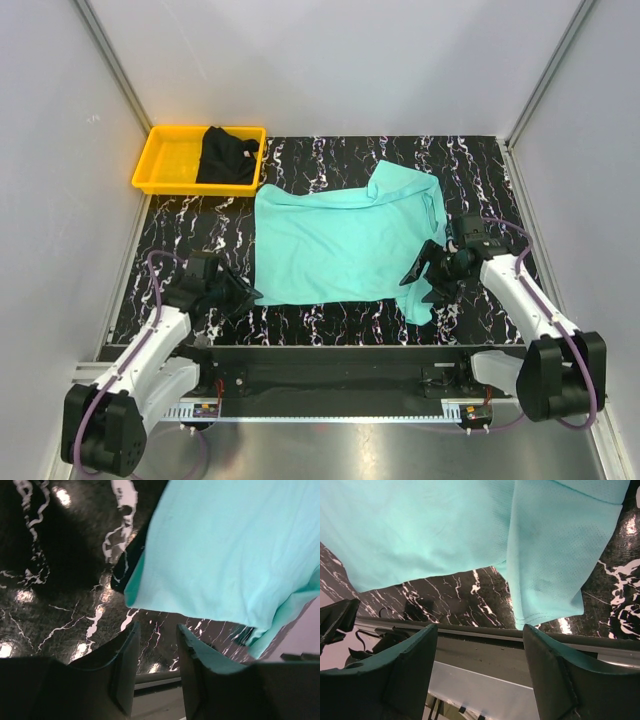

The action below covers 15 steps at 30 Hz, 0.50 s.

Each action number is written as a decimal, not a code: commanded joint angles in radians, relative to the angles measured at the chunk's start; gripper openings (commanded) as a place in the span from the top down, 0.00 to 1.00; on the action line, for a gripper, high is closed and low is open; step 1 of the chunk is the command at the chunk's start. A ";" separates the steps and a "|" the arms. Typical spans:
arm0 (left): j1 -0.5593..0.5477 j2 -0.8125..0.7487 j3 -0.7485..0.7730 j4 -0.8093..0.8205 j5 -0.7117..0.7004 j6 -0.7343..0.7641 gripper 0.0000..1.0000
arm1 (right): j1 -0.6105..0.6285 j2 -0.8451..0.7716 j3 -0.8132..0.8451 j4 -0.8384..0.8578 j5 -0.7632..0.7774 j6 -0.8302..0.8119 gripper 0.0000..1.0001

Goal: Fold and stack the t-shirts
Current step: Flatten the tshirt out

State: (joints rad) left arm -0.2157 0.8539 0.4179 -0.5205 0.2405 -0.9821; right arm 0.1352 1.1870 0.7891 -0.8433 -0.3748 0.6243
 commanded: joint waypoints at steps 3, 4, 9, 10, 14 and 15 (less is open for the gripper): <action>0.027 0.025 -0.018 0.085 0.013 -0.119 0.57 | -0.008 -0.032 -0.002 -0.025 0.005 0.008 0.24; 0.033 0.025 -0.024 0.085 -0.007 -0.134 0.57 | -0.009 -0.029 -0.010 -0.023 0.004 0.006 0.23; 0.042 0.071 -0.060 0.128 0.002 -0.155 0.57 | -0.011 -0.033 -0.014 -0.025 -0.009 -0.005 0.24; 0.044 0.083 -0.064 0.129 0.002 -0.156 0.57 | -0.011 -0.032 -0.013 -0.025 -0.010 -0.005 0.24; 0.044 0.134 -0.082 0.145 0.010 -0.165 0.58 | -0.013 -0.024 -0.005 -0.023 -0.012 -0.005 0.24; 0.044 0.137 -0.085 0.146 0.010 -0.167 0.58 | -0.013 -0.024 -0.005 -0.026 -0.012 -0.005 0.24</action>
State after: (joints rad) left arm -0.1764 0.9783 0.3443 -0.4305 0.2371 -1.1271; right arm 0.1287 1.1595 0.7727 -0.8623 -0.3786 0.6258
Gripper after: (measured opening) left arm 0.427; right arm 0.764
